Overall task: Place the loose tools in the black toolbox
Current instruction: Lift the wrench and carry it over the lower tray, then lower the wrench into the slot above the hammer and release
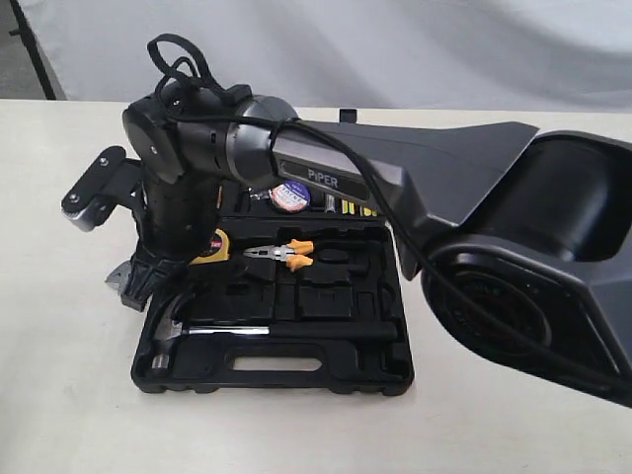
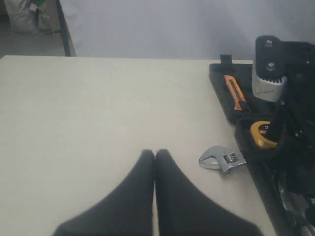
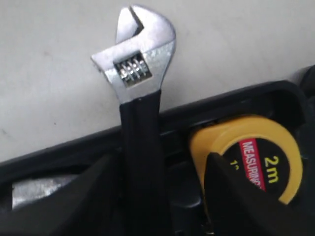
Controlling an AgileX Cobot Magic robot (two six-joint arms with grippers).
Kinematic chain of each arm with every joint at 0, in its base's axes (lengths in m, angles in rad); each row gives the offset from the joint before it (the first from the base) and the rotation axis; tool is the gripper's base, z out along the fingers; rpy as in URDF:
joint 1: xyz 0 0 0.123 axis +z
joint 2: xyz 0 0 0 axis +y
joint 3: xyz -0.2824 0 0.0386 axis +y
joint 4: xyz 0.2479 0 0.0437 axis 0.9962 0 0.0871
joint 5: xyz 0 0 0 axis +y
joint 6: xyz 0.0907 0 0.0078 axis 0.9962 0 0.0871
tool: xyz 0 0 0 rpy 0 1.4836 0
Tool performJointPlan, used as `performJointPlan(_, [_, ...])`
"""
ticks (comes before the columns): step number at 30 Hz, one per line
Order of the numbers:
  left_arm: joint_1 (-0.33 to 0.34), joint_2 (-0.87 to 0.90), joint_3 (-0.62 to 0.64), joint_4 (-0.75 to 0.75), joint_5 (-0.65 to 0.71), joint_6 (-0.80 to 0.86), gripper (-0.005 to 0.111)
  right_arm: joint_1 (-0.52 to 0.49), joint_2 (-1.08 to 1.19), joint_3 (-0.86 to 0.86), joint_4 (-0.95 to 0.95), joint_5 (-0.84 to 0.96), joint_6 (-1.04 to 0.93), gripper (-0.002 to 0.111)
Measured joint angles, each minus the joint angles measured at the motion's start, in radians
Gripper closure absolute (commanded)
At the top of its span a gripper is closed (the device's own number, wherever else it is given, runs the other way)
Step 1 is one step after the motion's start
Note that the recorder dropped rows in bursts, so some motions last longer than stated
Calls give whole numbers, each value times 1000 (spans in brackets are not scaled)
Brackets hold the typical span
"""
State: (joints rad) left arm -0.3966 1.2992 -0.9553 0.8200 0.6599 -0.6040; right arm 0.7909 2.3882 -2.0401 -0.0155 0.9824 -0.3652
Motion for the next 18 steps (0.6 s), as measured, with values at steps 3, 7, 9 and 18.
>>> performJointPlan(3, [0, 0, 0, 0, 0, 0, 105, 0, 12, -5, -1, 18, -25, 79])
performJointPlan(7, [0, 0, 0, 0, 0, 0, 105, 6, 14, -9, 5, 33, -41, 108])
performJointPlan(9, [0, 0, 0, 0, 0, 0, 105, 6, 10, -9, 3, 33, -54, 108])
performJointPlan(18, [0, 0, 0, 0, 0, 0, 105, -16, -193, -12, 15, 199, -83, 109])
